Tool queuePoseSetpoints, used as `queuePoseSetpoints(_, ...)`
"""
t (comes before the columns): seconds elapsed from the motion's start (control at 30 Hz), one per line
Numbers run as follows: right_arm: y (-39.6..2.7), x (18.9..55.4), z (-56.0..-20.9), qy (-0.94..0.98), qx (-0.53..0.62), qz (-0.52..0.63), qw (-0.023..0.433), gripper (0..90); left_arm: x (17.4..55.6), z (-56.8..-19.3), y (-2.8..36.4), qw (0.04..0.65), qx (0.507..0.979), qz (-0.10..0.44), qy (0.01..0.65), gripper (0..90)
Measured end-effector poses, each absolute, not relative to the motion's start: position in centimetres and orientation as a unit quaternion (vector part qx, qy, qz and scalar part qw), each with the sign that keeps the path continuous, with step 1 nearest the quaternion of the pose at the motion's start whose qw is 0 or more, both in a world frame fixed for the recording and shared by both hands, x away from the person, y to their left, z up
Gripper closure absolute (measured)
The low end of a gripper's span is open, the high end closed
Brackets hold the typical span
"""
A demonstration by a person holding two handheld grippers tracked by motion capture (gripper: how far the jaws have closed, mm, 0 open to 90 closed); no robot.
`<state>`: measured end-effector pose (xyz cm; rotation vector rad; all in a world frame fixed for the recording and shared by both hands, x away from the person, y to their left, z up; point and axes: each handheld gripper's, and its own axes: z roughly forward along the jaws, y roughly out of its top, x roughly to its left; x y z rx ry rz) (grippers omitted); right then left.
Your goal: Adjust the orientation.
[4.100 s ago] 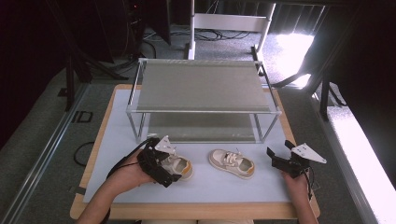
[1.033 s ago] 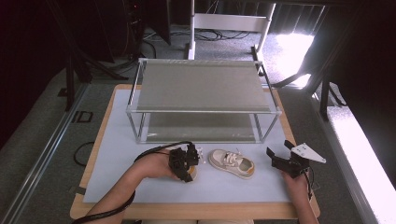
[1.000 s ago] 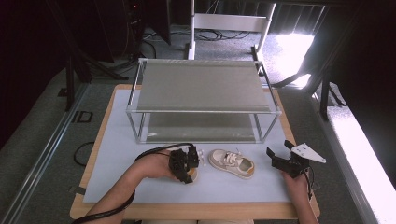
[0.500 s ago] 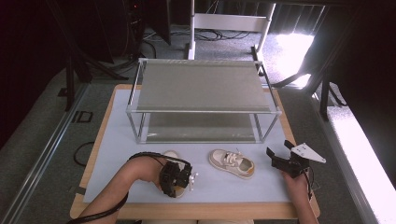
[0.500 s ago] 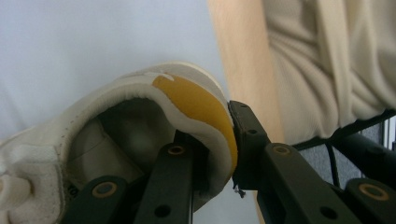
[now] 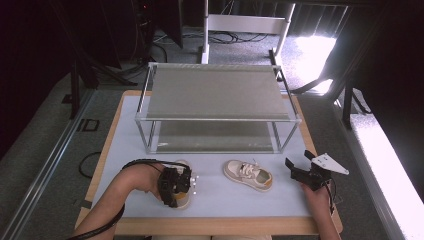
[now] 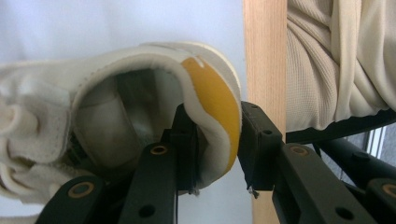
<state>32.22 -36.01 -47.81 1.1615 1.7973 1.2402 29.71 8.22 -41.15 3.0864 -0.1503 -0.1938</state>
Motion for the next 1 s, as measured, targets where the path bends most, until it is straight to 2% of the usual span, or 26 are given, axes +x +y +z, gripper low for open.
queuePoseSetpoints(0.57, -35.8, 32.3, -47.8, 0.696, 0.437, 0.468, 0.325, 14.3, 28.3, -42.0, 10.3, 0.055, 0.998, -0.018, -0.024, 59.2)
queuePoseSetpoints(1.0, -35.2, 32.9, -47.2, 0.761, 0.391, 0.458, 0.242, 12.8, 28.6, -42.3, 10.3, 0.063, 0.997, -0.031, -0.017, 57.4)
